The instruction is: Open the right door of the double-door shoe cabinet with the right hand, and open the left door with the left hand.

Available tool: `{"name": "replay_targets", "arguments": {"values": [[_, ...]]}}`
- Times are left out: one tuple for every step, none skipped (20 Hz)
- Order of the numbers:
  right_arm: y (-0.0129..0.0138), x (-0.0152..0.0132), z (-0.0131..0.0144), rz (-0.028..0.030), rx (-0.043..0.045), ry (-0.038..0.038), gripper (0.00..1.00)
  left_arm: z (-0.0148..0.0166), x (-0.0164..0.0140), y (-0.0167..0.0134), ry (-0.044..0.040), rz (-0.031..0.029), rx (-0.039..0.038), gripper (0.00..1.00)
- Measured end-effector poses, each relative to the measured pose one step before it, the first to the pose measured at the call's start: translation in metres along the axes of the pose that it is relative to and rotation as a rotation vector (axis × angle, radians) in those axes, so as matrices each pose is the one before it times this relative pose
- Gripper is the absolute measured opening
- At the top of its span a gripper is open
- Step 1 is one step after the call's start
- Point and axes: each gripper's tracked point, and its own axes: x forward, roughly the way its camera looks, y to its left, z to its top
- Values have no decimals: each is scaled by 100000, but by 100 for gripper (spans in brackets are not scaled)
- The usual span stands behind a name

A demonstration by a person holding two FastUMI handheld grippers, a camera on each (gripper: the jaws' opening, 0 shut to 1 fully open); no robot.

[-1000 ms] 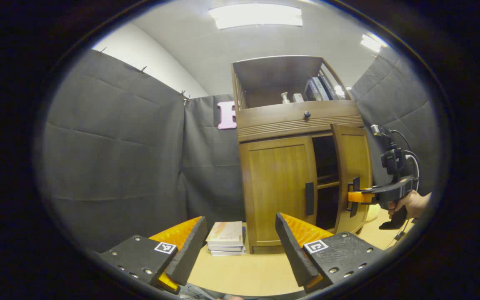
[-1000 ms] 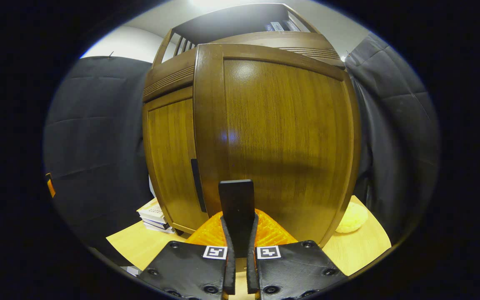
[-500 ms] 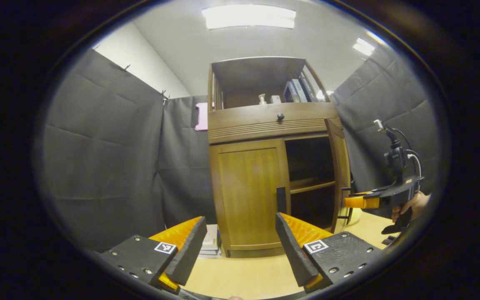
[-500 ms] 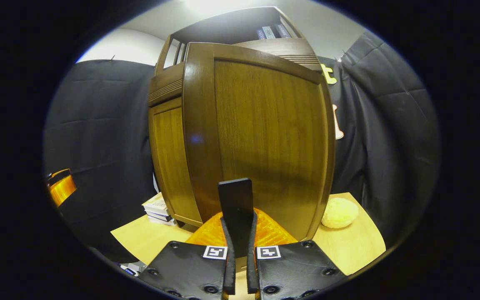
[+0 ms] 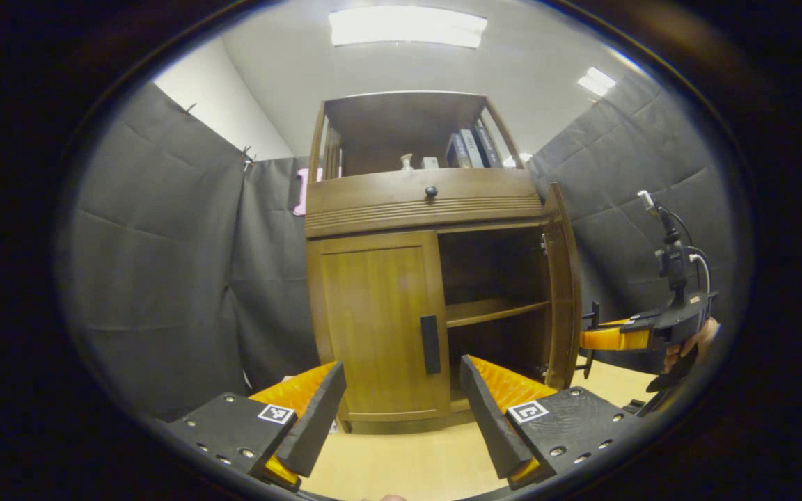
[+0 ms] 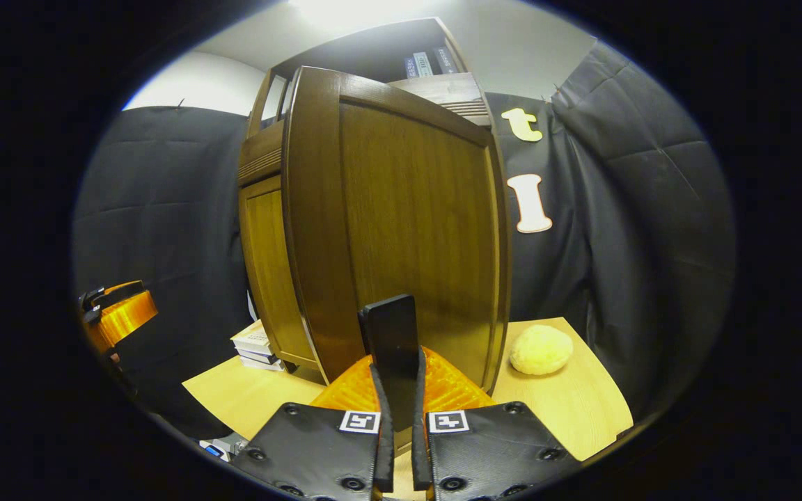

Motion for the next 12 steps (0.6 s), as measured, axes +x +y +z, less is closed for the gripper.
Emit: {"name": "replay_targets", "arguments": {"values": [[-361,-261,32,-627,-54,114,8,85,613,-639,-228,-1241,-26,96],[-487,-274,115,-821,-391,-158,12,76,455,-375,-171,-1211,-115,96],[-495,-288,-78,-924,-400,-113,12,-47,294,-561,-86,-1165,-57,96],[-555,-234,7,-1022,55,197,11,134,254,-439,-78,-1130,23,96],[-467,-352,-86,-880,780,448,11,56,-120,-659,-40,-762,191,96],[-581,-379,33,-820,285,380,11,102,20,-421,137,-729,-24,96],[-651,-228,-77,-1075,144,156,11,-40,132,-403,65,-745,-255,96],[-713,-271,25,-1242,-84,99,11,61,174,-236,87,-778,-296,96],[-749,-439,102,-1402,0,-179,11,13,253,-370,-141,-812,9,96],[-767,-232,46,-1456,21,-134,11,206,332,-221,-374,-527,338,96],[-642,-209,-52,-1391,205,-1,11,36,311,-248,-291,-569,404,96],[-728,-130,47,-1581,475,25,11,66,342,-217,-84,-545,117,96]]}}
